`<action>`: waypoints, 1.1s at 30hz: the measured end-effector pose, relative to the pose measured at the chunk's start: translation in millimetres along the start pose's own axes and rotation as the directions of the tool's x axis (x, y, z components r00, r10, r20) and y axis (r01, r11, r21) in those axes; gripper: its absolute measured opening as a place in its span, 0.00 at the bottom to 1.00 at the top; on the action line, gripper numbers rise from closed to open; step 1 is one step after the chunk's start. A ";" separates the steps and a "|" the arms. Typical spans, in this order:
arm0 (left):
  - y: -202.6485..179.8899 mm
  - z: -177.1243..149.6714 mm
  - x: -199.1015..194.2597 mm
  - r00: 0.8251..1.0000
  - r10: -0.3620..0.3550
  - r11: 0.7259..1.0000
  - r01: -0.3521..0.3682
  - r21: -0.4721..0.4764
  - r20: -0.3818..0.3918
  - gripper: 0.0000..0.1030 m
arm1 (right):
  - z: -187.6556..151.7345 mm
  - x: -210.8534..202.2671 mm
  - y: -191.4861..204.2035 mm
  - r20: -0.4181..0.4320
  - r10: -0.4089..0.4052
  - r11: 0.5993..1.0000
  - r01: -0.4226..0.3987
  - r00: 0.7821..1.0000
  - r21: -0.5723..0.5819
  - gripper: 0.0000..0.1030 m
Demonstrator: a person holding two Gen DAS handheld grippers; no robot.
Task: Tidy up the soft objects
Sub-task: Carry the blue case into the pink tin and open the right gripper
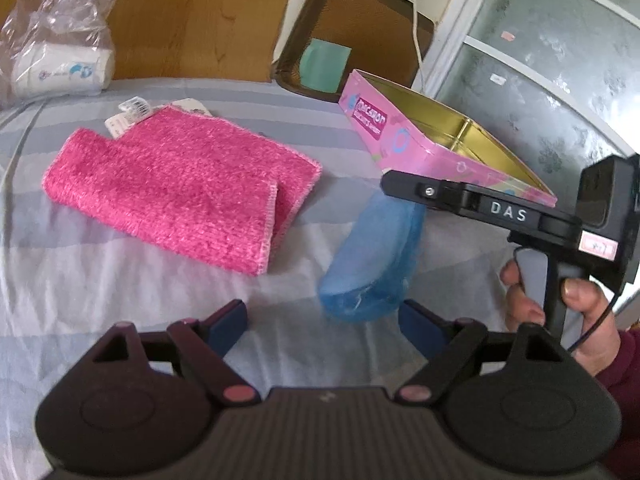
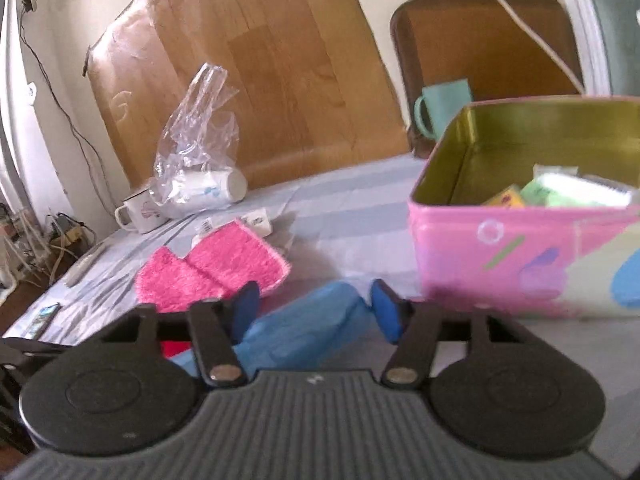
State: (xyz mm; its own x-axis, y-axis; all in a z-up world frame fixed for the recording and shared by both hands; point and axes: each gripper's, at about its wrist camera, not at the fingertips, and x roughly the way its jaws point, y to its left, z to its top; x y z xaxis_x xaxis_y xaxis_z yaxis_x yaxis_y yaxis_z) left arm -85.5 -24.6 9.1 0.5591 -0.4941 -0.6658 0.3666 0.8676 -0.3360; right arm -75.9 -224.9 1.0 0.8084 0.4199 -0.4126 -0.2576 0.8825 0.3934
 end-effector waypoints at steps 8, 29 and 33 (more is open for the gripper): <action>16.0 7.2 -5.2 1.000 -0.009 0.999 0.010 -0.032 0.023 0.87 | -36.7 -48.5 16.6 -0.116 0.150 0.982 -0.161 0.982 -0.094 0.58; 4.3 36.0 -7.0 0.994 -0.110 0.991 0.109 -0.077 -0.016 0.73 | -33.4 -64.3 31.6 0.003 0.094 0.911 -0.085 0.996 -0.404 0.75; -34.1 75.2 -5.2 0.989 -0.149 0.988 0.148 0.037 0.023 0.72 | -8.0 -81.9 7.8 0.147 0.002 0.907 0.060 0.989 -0.416 0.75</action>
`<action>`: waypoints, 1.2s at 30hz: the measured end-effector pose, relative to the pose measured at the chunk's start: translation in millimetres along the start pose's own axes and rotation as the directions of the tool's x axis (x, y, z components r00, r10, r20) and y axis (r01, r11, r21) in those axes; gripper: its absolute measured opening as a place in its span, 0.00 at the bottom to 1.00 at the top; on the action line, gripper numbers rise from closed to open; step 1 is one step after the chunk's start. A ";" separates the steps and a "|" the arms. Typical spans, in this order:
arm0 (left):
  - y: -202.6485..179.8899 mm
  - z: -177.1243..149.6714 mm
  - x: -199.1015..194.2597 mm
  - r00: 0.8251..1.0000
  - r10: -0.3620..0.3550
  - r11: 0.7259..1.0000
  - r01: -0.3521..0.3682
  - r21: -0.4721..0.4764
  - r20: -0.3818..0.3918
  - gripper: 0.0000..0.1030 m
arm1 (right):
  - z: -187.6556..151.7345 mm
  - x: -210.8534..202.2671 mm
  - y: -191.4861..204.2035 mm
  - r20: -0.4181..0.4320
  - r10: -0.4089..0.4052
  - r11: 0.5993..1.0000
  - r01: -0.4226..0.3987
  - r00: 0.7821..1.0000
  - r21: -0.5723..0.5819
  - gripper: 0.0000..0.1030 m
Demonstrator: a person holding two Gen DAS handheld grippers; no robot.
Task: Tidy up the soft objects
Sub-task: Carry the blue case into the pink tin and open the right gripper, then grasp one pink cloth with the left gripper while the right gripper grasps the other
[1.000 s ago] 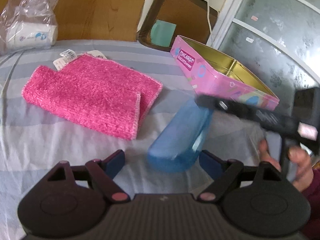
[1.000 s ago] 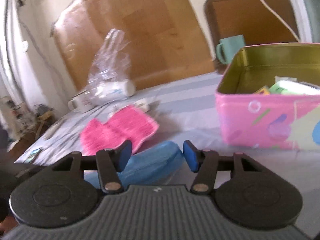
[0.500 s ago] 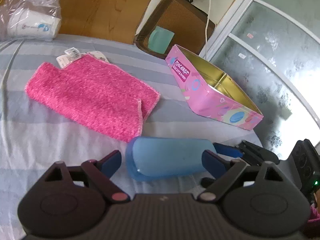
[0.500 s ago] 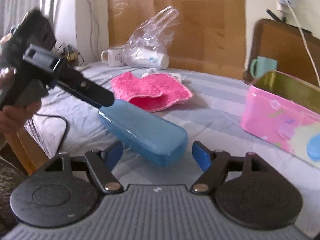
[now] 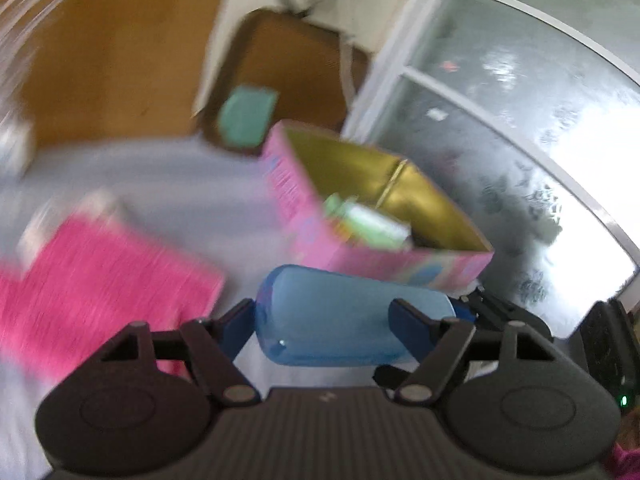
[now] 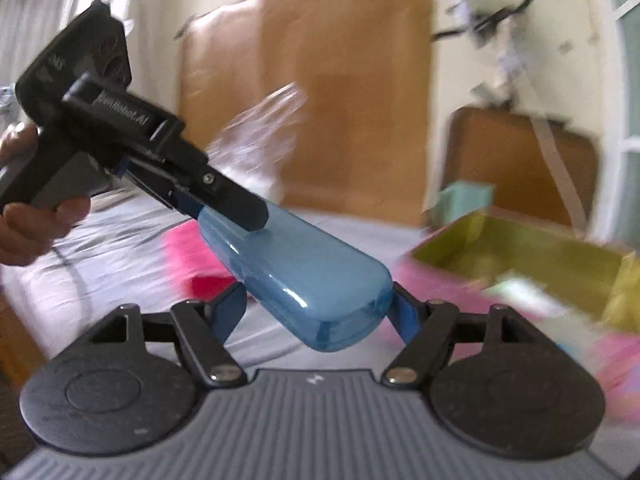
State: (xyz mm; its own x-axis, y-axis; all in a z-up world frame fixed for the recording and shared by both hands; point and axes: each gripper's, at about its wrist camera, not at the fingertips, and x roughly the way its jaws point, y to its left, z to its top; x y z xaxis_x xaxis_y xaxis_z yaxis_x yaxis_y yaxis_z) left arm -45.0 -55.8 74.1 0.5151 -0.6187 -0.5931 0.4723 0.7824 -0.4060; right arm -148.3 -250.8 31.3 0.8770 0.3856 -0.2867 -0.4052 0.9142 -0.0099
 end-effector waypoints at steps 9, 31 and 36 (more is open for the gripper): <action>-91.1 100.8 115.0 0.995 -0.060 0.983 0.045 0.178 0.082 0.79 | 17.1 24.8 -99.3 0.003 -0.433 0.900 0.433 0.901 0.041 0.75; -75.0 42.6 108.9 0.992 0.066 0.985 -0.081 0.150 0.103 0.80 | 13.0 31.6 -45.8 0.086 -0.381 0.918 0.364 0.921 0.159 0.69; -18.1 14.6 33.6 0.977 0.131 0.989 -0.141 0.046 0.170 0.80 | 27.7 59.1 10.3 0.049 -0.109 0.986 0.102 0.993 0.129 0.68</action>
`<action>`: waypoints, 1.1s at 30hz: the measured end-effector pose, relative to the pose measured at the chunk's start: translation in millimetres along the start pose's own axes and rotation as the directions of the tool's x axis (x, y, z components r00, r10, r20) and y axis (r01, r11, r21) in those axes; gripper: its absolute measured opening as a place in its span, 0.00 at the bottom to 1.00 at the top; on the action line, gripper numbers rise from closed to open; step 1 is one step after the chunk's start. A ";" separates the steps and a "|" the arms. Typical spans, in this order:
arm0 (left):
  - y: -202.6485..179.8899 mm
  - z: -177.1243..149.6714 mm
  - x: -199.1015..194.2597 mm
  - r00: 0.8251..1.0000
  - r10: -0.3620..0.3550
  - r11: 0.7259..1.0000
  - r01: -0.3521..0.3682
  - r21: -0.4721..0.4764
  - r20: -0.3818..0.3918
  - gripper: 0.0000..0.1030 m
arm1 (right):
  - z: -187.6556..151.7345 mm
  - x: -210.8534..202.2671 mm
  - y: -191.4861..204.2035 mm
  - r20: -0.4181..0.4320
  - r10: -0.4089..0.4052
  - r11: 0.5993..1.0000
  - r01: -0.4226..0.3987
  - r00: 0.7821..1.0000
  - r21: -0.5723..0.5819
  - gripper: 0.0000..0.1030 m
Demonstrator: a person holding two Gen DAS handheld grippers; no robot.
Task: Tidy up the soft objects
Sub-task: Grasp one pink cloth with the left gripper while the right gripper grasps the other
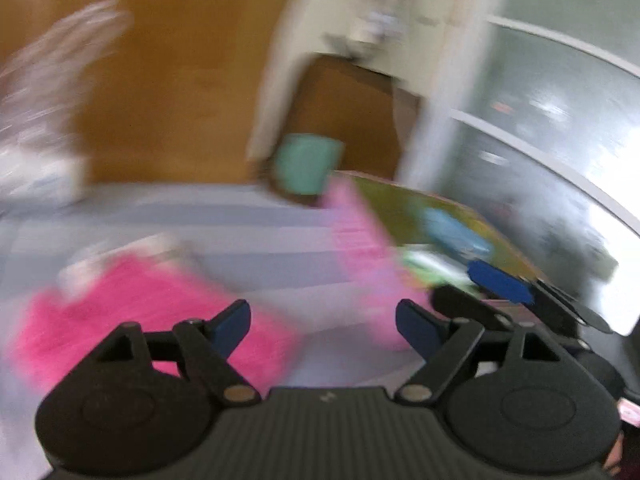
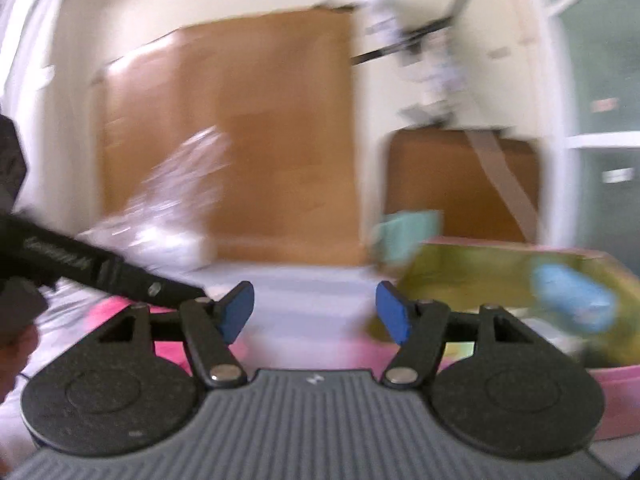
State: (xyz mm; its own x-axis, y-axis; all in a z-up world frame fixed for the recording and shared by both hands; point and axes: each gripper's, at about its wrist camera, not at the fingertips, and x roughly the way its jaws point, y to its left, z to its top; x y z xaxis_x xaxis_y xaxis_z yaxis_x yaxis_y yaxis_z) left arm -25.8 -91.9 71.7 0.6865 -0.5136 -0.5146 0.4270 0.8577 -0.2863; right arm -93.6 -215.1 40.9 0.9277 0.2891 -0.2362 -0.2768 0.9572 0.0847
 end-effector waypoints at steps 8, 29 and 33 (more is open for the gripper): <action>119.4 -44.1 -76.8 0.973 0.222 0.931 -0.229 -0.283 -0.057 0.80 | -11.0 70.6 90.0 -0.205 0.185 0.973 -0.209 0.961 -0.100 0.76; 165.8 -73.7 -88.9 0.981 0.178 0.902 -0.196 -0.385 -0.082 0.19 | -8.8 69.3 146.1 -0.261 0.326 0.932 -0.355 0.909 -0.075 0.60; 171.2 -74.5 -90.2 0.974 0.211 0.892 -0.226 -0.391 -0.083 0.21 | -6.7 79.4 115.8 -0.235 0.127 0.987 -0.147 0.964 -0.070 0.63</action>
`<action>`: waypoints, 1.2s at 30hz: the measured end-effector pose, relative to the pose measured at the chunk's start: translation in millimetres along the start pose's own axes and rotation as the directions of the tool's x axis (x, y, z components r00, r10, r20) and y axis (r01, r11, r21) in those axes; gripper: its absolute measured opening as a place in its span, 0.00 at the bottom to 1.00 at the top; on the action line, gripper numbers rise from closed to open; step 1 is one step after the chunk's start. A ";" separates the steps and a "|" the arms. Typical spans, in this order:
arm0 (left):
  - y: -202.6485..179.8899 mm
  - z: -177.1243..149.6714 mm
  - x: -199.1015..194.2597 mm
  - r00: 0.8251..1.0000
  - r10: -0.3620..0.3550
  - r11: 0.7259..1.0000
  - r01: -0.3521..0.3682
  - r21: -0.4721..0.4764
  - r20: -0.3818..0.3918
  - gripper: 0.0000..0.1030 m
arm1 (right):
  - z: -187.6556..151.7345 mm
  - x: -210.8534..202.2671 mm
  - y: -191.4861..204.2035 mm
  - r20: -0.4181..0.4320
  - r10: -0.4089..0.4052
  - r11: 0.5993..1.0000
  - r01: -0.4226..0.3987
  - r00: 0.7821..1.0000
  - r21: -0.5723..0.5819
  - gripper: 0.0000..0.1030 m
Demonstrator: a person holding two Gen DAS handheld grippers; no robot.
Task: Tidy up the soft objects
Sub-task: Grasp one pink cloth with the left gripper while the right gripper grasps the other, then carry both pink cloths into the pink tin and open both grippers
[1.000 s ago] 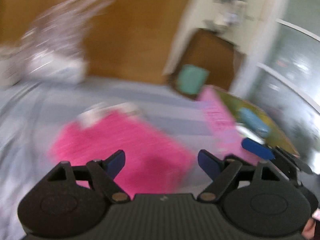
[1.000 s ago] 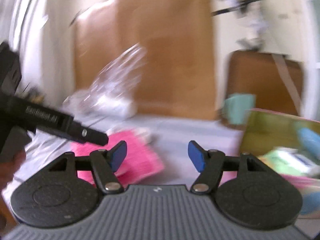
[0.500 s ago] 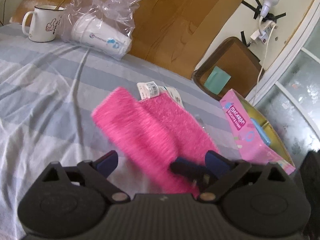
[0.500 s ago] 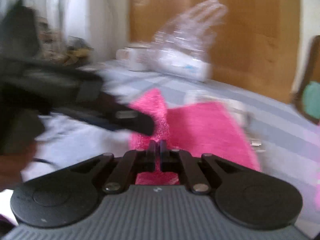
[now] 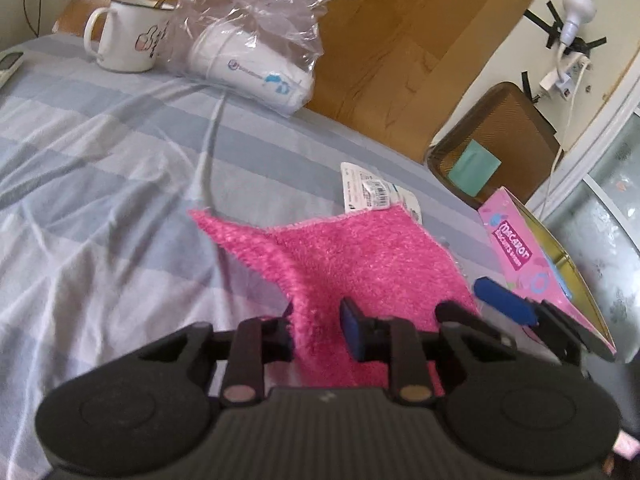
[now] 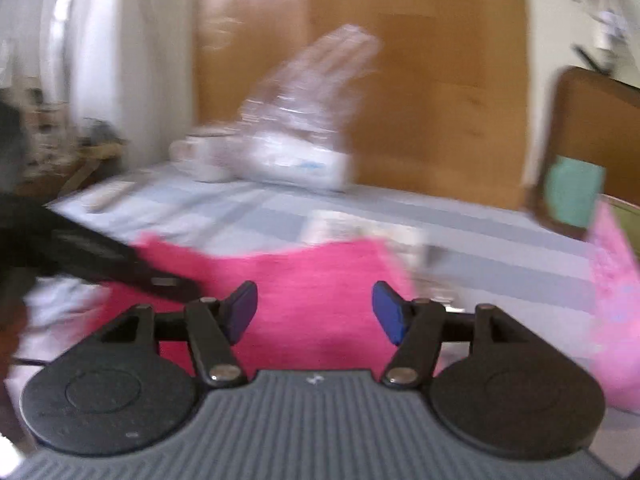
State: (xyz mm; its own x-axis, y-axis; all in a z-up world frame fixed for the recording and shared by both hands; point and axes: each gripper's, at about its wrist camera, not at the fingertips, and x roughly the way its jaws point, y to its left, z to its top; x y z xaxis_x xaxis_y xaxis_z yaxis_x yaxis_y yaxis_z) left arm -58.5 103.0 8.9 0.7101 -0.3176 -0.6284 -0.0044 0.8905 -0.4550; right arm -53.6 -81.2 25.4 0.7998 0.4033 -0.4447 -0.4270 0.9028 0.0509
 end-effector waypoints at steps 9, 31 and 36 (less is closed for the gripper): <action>-10.0 -2.3 1.6 1.000 -0.006 0.999 0.006 0.033 0.001 0.58 | -7.6 12.2 45.7 -0.083 0.216 0.973 -0.222 0.973 -0.070 0.08; 15.8 -2.4 -1.7 1.000 0.001 1.000 0.000 -0.021 0.019 0.17 | -12.3 8.6 71.4 -0.154 0.387 0.917 -0.396 0.909 -0.034 0.50; 6.2 -6.5 -2.2 1.000 -0.008 1.000 0.008 -0.019 -0.002 0.17 | -17.6 0.2 75.1 -0.142 0.351 0.924 -0.367 0.926 -0.109 0.19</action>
State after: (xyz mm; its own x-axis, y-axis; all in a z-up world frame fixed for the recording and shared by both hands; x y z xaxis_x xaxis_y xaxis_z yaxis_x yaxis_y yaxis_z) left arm -64.7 107.2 3.3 0.7086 -0.3251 -0.6262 -0.0121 0.8818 -0.4716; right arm -92.9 -15.9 13.4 0.5304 0.6691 -0.5206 -0.7342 0.6696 0.1125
